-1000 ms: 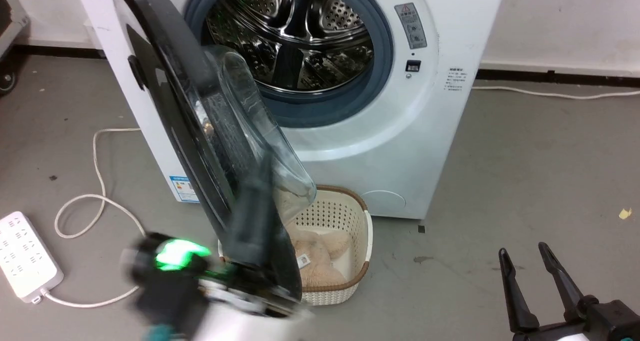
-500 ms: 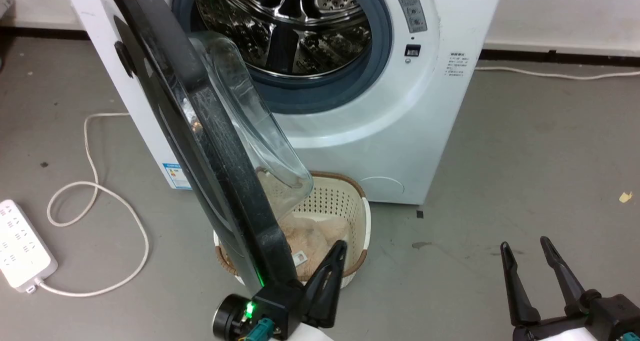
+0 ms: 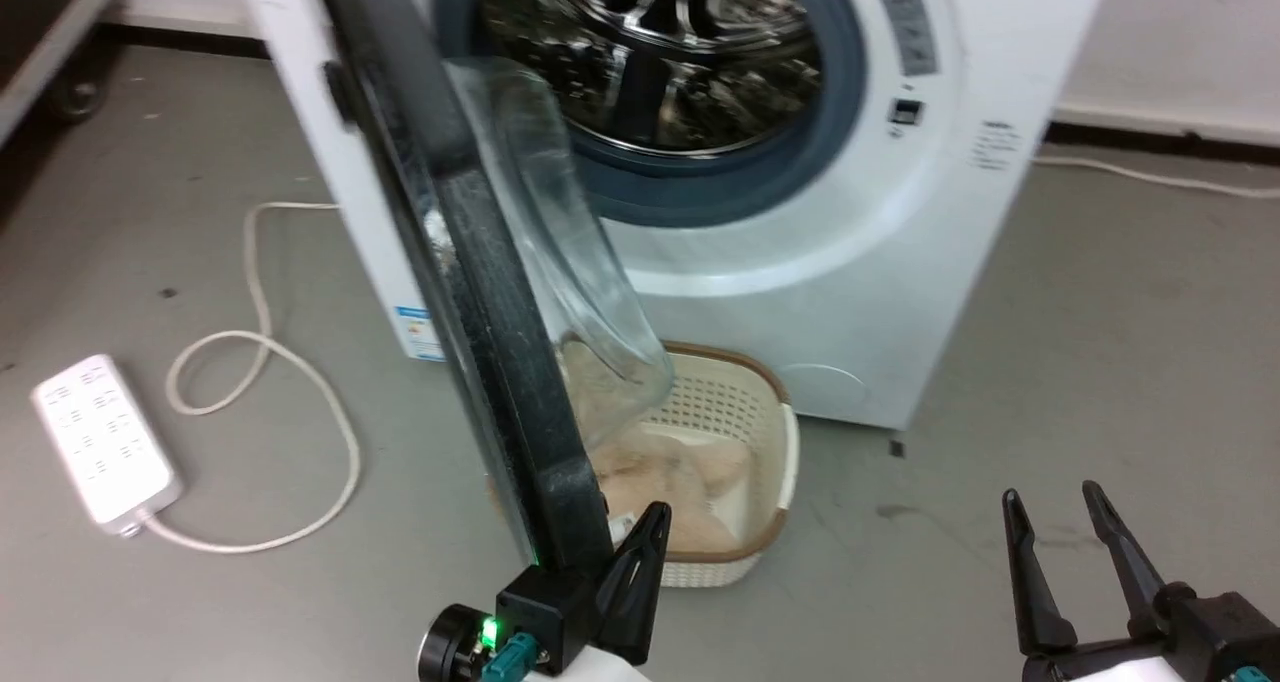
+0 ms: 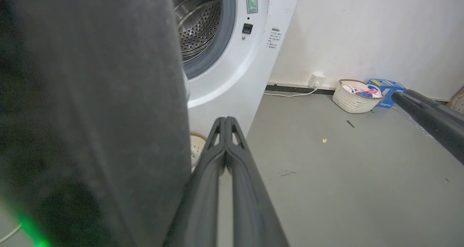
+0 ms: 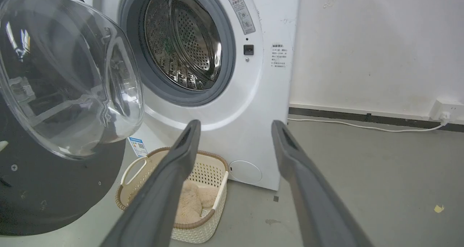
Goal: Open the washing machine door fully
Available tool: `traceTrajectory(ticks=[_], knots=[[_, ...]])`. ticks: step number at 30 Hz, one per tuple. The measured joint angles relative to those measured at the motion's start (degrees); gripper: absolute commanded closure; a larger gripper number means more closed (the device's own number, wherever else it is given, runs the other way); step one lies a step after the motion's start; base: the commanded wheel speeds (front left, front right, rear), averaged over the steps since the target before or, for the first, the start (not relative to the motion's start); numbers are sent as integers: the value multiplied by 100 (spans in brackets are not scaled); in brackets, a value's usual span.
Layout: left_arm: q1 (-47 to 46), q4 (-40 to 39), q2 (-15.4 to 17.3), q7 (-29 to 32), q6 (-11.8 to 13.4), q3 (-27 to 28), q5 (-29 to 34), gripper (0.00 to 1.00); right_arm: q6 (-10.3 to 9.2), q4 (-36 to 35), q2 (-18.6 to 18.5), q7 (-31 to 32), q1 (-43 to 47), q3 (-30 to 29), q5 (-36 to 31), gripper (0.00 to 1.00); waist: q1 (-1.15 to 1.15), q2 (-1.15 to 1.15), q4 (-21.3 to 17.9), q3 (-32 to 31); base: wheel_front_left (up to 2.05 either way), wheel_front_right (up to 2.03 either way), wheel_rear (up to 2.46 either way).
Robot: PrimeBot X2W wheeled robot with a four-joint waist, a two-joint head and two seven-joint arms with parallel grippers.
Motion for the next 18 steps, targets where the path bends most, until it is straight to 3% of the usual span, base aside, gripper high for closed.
traceTrajectory(ticks=[12, 18], knots=[[172, 14, 203, -4, 140, 137, -70, 100, 0, 92, 3, 0, 69, 110, -3, 0, 0, 0, 1093, -257, 0, 0, 0], [225, -147, 420, -14, 324, 579, -254, 100, 0, 92, 5, 0, 58, 146, -24, 0, 0, 0, 1624, -213, 0, 0, 0]])
